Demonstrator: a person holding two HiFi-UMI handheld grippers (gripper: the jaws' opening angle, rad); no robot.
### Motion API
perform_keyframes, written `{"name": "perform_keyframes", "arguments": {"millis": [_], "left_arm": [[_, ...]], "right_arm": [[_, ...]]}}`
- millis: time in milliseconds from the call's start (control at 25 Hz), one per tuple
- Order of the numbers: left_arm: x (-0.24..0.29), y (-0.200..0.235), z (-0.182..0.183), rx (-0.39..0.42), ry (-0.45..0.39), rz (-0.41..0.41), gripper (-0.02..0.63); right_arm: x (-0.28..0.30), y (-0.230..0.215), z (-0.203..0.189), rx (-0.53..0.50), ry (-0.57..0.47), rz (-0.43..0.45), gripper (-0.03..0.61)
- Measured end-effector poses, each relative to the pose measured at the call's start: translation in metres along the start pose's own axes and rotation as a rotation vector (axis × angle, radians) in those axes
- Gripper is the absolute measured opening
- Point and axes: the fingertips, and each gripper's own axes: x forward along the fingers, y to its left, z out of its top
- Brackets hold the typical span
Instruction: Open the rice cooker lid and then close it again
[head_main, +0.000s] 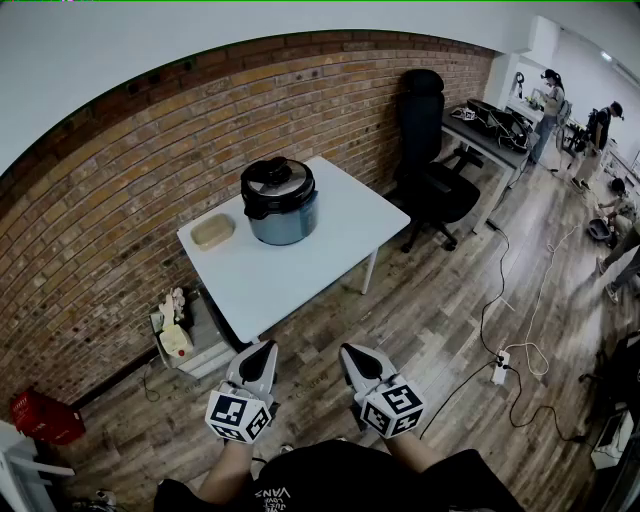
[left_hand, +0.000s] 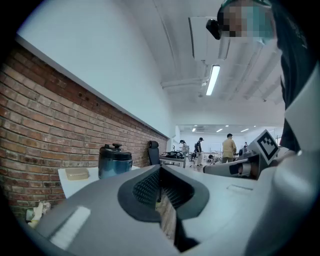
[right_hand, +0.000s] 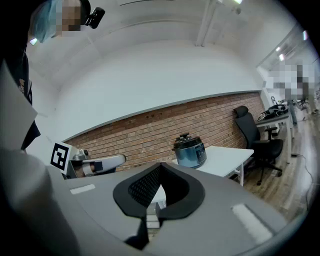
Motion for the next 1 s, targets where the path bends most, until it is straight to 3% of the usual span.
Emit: {"name": "perform_keyframes", "arguments": {"millis": [200,360,520,1000], "left_arm": [[0.009,-0.015,-0.001,-0.009,-0.030,-0.001,0.003],[0.017,-0.029,-0.005,-0.009,-0.013,0.003,0.127],[0.022,-0.031,-0.008,0.022,0.013,0.034,0.176],[0.088,0.030,-0.004,0.035,0.029,0.000,0.190]], "right_arm": [[-0.005,-0.009,0.010,0.002,-0.047,0.055,0.005],[-0.006,-0.024,0.013,0.002,-0.051,0.056,0.123],[-0.004,-0.040,0.016,0.000,-0.047,0.030,0.200],[0.059,-0.078,0.026,-0.006,-0.035,-0.031,0.221]]}}
